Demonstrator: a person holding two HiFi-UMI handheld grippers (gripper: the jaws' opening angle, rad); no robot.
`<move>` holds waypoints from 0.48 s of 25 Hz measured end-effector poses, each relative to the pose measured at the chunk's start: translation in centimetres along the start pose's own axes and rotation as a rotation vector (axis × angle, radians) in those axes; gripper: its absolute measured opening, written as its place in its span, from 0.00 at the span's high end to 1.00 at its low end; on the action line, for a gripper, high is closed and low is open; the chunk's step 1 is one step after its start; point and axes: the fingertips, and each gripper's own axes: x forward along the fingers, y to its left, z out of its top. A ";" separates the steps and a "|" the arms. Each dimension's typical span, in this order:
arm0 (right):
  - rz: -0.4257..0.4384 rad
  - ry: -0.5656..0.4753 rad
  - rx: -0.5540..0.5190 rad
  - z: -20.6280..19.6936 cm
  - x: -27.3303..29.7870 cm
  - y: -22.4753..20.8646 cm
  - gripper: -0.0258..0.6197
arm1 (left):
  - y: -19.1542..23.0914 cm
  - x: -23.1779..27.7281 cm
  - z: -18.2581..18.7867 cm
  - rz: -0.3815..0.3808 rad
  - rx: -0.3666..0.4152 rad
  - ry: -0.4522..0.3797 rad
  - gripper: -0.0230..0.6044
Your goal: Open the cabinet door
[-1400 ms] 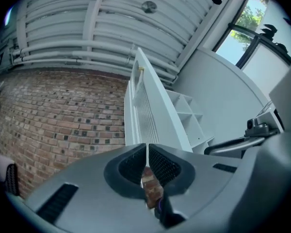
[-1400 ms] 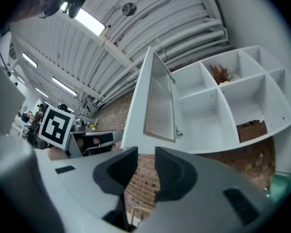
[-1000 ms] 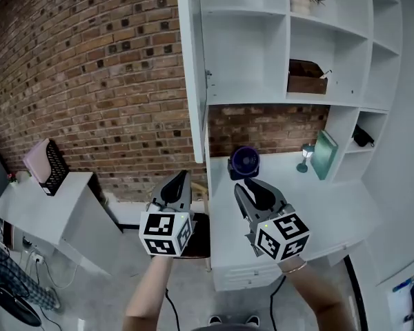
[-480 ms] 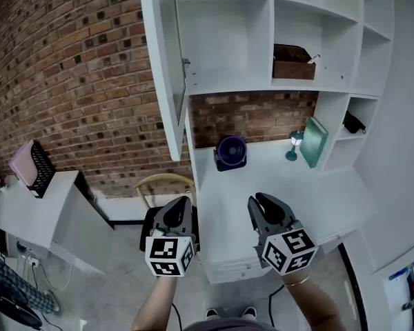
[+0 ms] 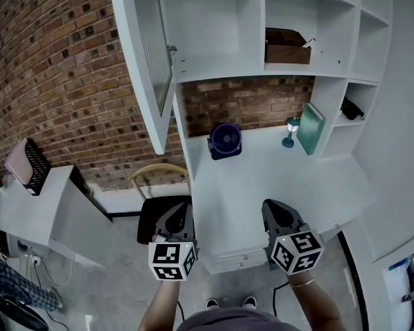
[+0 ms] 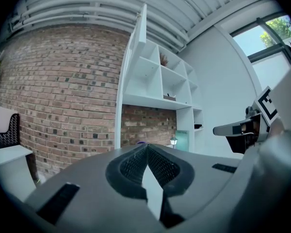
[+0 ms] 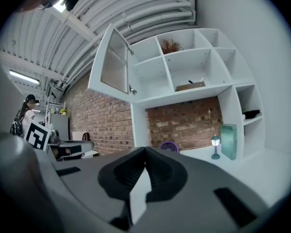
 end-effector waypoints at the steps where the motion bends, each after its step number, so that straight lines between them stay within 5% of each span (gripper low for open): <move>1: -0.005 0.006 0.010 -0.4 -0.1 -0.3 0.96 | -0.1 0.0 -0.4 -0.001 -0.006 0.008 0.96; 12: -0.081 0.081 0.106 -5.5 -1.9 -2.6 0.96 | -2.7 0.4 -3.6 -0.044 -0.039 0.060 0.96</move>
